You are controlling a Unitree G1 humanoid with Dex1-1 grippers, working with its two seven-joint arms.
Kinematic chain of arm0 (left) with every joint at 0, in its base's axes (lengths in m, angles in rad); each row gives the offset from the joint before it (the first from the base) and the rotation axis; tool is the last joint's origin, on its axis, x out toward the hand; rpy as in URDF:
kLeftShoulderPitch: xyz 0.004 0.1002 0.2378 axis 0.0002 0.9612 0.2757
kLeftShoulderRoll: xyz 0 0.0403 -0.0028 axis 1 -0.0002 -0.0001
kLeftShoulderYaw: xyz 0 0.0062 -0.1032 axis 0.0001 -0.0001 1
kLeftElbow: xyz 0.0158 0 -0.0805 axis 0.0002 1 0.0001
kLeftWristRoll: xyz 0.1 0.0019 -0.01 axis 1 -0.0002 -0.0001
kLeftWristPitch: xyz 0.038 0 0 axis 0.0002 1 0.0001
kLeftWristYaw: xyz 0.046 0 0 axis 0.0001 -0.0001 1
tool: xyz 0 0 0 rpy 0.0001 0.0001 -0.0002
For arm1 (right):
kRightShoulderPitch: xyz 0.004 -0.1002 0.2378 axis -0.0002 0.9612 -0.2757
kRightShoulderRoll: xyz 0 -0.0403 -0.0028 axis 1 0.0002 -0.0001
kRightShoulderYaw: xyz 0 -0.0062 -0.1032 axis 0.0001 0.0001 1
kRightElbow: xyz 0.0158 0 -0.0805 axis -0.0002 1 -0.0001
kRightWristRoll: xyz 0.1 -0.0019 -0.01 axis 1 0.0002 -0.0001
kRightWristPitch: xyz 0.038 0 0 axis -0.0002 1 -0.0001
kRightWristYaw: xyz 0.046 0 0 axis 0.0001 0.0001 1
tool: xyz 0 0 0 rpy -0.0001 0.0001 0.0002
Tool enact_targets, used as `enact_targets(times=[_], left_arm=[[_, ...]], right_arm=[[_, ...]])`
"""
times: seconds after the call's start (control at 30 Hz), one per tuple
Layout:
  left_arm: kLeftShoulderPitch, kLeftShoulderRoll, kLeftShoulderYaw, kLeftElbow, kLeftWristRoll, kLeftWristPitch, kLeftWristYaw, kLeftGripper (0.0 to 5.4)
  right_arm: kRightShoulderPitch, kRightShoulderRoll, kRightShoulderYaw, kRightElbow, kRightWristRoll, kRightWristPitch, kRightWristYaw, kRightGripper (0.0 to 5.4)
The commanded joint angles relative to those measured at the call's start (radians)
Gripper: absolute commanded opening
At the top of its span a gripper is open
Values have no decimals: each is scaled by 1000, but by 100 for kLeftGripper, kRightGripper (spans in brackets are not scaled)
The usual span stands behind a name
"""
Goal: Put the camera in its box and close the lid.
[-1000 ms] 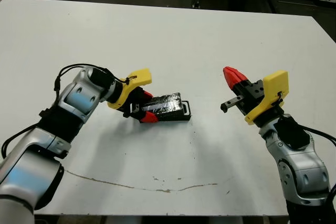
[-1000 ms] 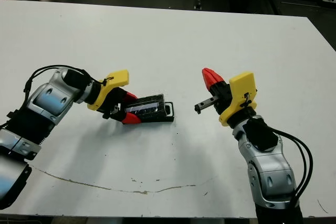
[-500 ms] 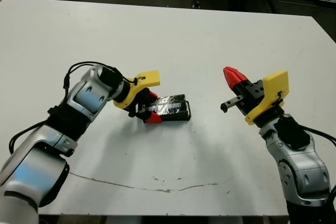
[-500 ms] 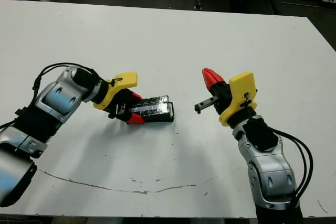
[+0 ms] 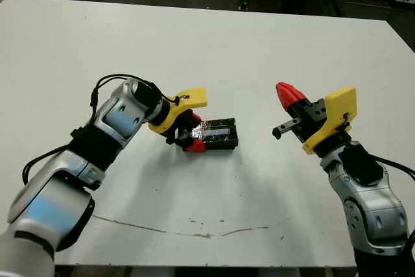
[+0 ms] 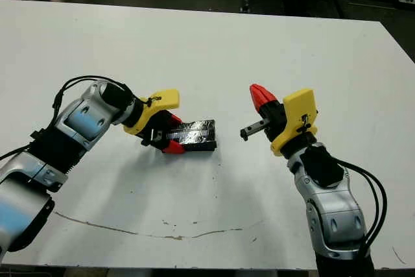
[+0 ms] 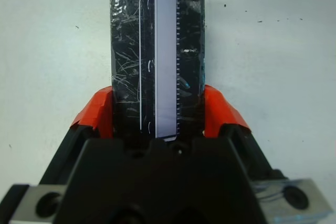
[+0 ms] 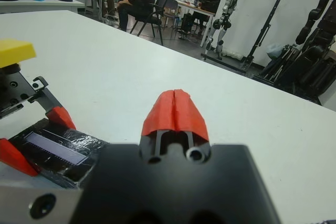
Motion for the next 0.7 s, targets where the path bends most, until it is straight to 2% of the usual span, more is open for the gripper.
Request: enact_targets(times=[0.03,0.27,0.47,0.6,0.63,0.7], left_arm=[[14,-73,-55,29,5,-14,-23,316],[2,-93,-78,70,29,-16,-37,316],[6,-99,-90,107,25,-19,-58,316],[11,-105,-86,115,36,31,-20,316],[15,-99,-94,105,51,20,-3,344],[21,-85,-112,87,80,-11,17,363]], right_arm=[[6,-4,-8,-3,9,18,-6,0],[5,-7,-2,-8,1,22,-11,0],[7,1,0,-12,3,33,-18,0],[11,-1,3,-27,-5,48,-29,0],[12,0,2,-28,-2,48,-29,0],[15,1,-1,-28,2,47,-25,0]])
